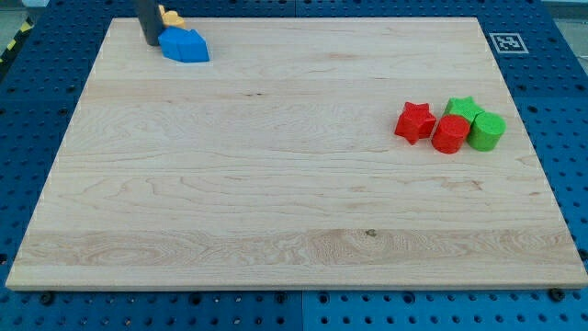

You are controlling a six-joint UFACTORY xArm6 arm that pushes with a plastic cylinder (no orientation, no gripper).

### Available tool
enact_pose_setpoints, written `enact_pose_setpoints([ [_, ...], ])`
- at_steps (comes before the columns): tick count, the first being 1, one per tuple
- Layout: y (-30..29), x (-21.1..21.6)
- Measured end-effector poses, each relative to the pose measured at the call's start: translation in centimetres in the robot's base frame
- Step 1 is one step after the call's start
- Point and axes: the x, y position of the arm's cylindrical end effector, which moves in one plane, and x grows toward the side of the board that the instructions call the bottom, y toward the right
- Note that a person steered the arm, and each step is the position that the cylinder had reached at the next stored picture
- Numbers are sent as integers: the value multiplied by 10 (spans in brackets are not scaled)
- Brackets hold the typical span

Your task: Push blue cube and blue triangle to the group of blocks

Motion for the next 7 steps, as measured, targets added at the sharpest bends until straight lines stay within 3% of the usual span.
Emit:
enact_pose_setpoints([
  [4,94,22],
  [7,173,64],
])
